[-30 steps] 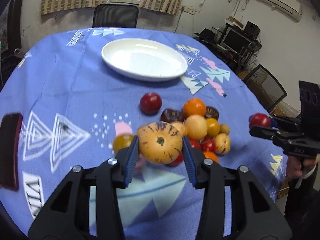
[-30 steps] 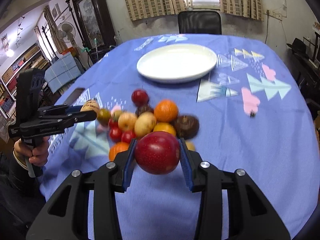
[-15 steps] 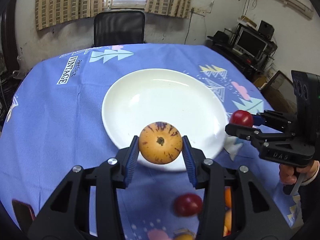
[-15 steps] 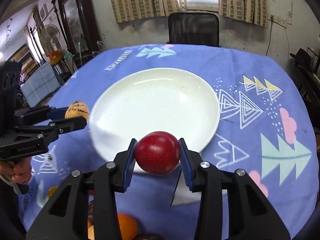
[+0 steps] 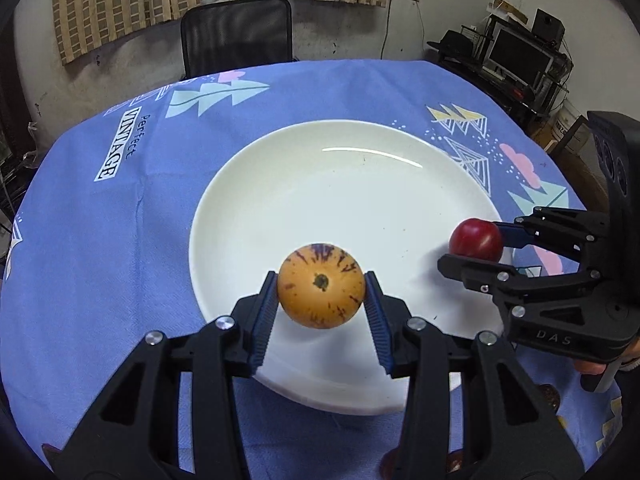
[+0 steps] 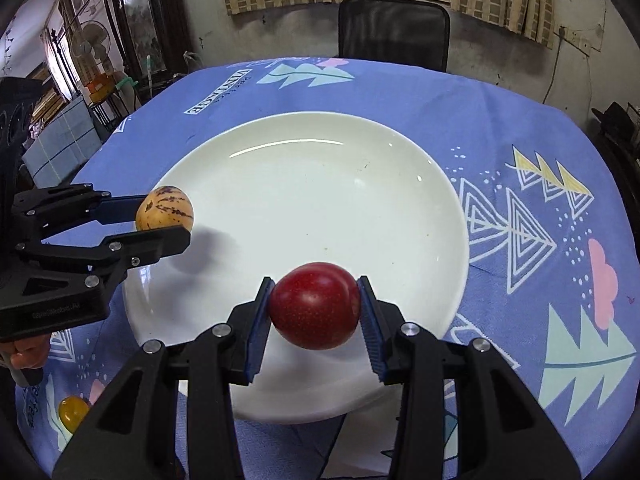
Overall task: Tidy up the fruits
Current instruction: 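Carry the red plum and striped melon to the white plate and release both, then grasp the yellow fruit with the left tool while the right tool grasps a pale striped fruit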
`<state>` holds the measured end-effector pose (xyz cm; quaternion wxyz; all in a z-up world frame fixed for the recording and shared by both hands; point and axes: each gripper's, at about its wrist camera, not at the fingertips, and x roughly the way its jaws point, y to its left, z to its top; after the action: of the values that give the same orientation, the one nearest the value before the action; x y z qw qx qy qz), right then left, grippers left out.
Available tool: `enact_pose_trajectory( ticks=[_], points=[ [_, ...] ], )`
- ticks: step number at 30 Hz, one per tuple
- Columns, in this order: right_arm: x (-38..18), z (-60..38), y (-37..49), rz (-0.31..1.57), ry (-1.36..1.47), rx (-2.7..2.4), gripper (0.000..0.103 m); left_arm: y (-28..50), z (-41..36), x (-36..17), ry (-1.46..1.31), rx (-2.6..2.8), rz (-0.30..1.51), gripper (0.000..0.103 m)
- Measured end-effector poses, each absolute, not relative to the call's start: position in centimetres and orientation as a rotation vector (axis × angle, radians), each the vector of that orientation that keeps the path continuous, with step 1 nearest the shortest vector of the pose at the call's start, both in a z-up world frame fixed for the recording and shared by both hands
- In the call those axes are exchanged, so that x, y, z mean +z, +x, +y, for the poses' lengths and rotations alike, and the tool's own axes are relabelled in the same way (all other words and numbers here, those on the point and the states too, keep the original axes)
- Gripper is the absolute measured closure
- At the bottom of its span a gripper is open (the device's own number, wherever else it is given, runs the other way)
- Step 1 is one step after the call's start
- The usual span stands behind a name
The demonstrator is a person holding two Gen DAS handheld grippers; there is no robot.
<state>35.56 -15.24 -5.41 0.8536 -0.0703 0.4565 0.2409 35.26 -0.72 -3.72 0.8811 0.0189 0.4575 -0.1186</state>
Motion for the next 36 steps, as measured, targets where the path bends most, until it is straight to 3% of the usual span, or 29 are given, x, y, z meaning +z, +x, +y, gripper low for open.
enact_pose_trajectory(
  ticks=[5, 8, 14, 28, 36],
  points=[
    [-5.8, -15.2, 35.6, 0.969, -0.157, 0.5, 0.058, 35.6, -0.3, -4.5, 0.046, -0.219, 0.969, 0.058],
    [-4.2, -15.7, 34.6, 0.942, -0.14, 0.507, 0.056, 34.9, 0.3, -2.9, 0.041, -0.186, 0.919, 0.031],
    [-0.1, -18.6, 28.7, 0.843, -0.079, 0.541, 0.054, 28.6, 0.9, 1.8, 0.061, -0.173, 0.79, 0.005],
    [-3.0, -22.3, 9.9, 0.824, -0.05, 0.594, 0.054, 12.0, 2.6, -1.5, -0.055, -0.375, 0.827, 0.005],
    [-6.2, -22.5, 8.2, 0.891, 0.035, 0.535, 0.054, 9.4, 1.0, -4.8, -0.089, -0.489, 0.892, 0.004]
  ],
)
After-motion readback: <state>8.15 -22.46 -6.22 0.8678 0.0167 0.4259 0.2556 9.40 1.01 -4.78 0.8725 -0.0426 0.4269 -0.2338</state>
